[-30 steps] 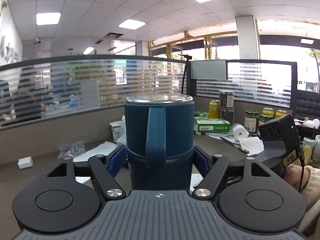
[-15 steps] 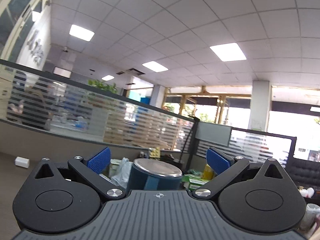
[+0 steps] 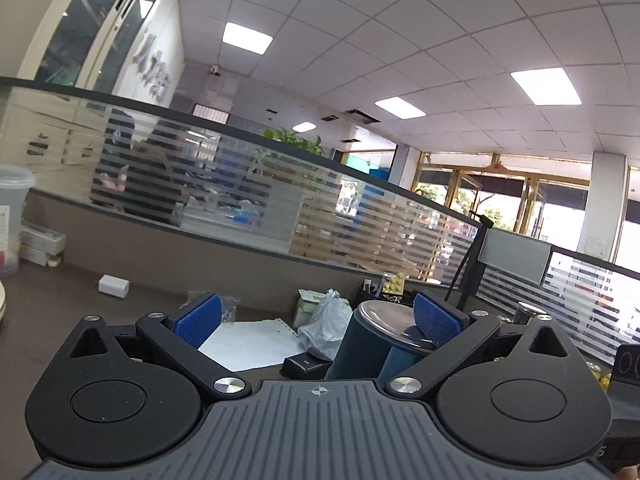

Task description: Clean container

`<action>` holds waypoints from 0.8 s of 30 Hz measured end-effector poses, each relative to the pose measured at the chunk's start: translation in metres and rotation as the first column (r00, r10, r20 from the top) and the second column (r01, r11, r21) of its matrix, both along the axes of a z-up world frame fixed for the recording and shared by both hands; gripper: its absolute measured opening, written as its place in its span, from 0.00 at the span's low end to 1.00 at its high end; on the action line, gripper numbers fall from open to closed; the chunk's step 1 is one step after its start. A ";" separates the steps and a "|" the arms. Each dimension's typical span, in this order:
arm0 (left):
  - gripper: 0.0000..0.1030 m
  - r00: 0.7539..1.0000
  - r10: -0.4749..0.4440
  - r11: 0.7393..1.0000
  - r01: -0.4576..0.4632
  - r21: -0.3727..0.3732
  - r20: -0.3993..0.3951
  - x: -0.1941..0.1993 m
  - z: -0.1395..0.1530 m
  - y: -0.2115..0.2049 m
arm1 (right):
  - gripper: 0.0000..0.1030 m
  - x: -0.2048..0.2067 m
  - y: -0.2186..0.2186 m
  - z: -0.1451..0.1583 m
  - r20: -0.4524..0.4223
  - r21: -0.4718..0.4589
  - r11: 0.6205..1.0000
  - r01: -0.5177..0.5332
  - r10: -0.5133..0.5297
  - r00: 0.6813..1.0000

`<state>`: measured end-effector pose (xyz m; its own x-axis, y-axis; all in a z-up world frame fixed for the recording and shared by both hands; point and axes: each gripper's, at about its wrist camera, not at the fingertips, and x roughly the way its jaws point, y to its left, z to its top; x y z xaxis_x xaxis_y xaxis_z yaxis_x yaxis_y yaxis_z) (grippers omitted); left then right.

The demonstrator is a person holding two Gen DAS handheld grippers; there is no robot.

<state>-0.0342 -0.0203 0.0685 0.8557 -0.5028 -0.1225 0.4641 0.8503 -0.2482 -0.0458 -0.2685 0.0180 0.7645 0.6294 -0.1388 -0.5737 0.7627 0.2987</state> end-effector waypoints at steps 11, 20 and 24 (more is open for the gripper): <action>1.00 1.000 -0.020 1.000 0.020 0.002 -0.007 0.000 -0.005 -0.005 | 0.10 0.004 0.005 0.004 0.053 -0.013 1.000 0.009 -0.008 0.999; 1.00 1.000 -0.027 0.999 0.027 0.019 -0.002 -0.002 -0.005 -0.006 | 0.10 0.003 0.003 -0.011 0.013 -0.006 1.000 -0.001 0.001 1.000; 1.00 1.000 -0.030 0.999 0.030 0.019 -0.002 -0.001 -0.005 -0.007 | 0.11 0.002 0.004 -0.012 0.006 -0.006 1.000 -0.002 0.002 1.000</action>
<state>-0.0350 -0.0276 0.0633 0.8399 -0.5261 -0.1337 0.4893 0.8404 -0.2330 -0.0439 -0.2644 0.0062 0.7640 0.6303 -0.1382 -0.5772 0.7633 0.2904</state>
